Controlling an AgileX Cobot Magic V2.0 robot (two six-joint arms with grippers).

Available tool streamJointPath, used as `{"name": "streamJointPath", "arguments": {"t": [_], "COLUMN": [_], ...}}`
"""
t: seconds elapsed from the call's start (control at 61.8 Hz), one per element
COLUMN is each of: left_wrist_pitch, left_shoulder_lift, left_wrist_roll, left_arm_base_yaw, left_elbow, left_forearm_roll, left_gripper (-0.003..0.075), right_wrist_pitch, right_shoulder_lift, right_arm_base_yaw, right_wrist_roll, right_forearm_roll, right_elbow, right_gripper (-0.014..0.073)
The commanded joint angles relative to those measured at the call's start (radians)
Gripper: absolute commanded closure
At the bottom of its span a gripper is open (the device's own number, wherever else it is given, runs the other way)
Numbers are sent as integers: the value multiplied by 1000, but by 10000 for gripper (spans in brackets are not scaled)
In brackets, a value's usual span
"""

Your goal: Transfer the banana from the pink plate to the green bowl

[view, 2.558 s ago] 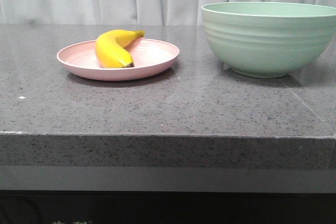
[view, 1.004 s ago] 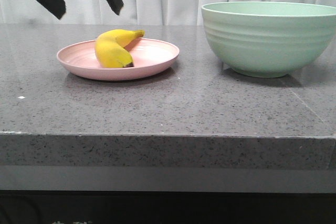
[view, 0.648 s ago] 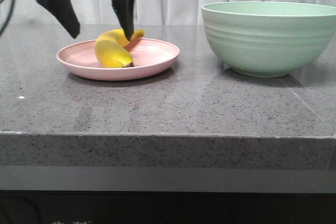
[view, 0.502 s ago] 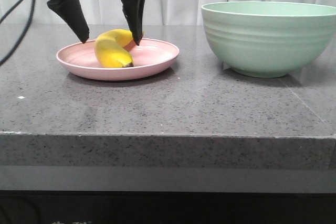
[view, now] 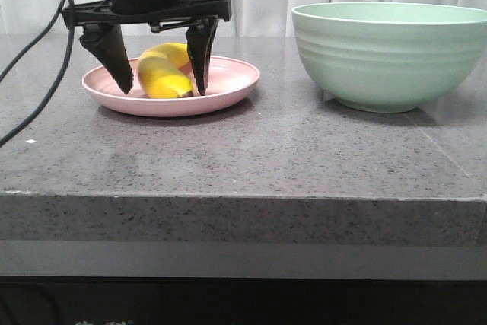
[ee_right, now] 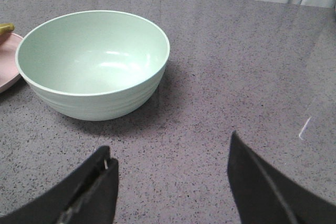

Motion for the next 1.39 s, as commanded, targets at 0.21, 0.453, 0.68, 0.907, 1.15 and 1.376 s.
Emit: {"name": "streamJointPath", "arguments": {"t": [0.21,0.453,0.68,0.907,1.15,1.376], "left_wrist_pitch": [-17,-1,59,73,11,-138], "left_shoulder_lift": [-39,-45,-71,-187,-367,-592], "left_wrist_roll": [-20,-20,23,120,237,391], "left_arm_base_yaw": [-3,-3,-3,13,56,127], "left_elbow": [-37,-48,-122,-124,-55,224], "left_forearm_roll": [-1,-3,-1,-14,-98,-279], "left_gripper": [418,591,591,591,591,591], "right_wrist_pitch": [-80,-80,-82,-115,-122,-102], "right_shoulder_lift": [18,18,18,18,18,18], "right_arm_base_yaw": [-5,-5,-5,-5,-5,-5], "right_wrist_roll": [-5,-5,-5,-5,-4,-4], "right_forearm_roll": [2,2,2,2,24,43], "right_elbow": [-24,-24,-24,-24,-24,-24], "right_gripper": [120,120,120,120,120,120]}}
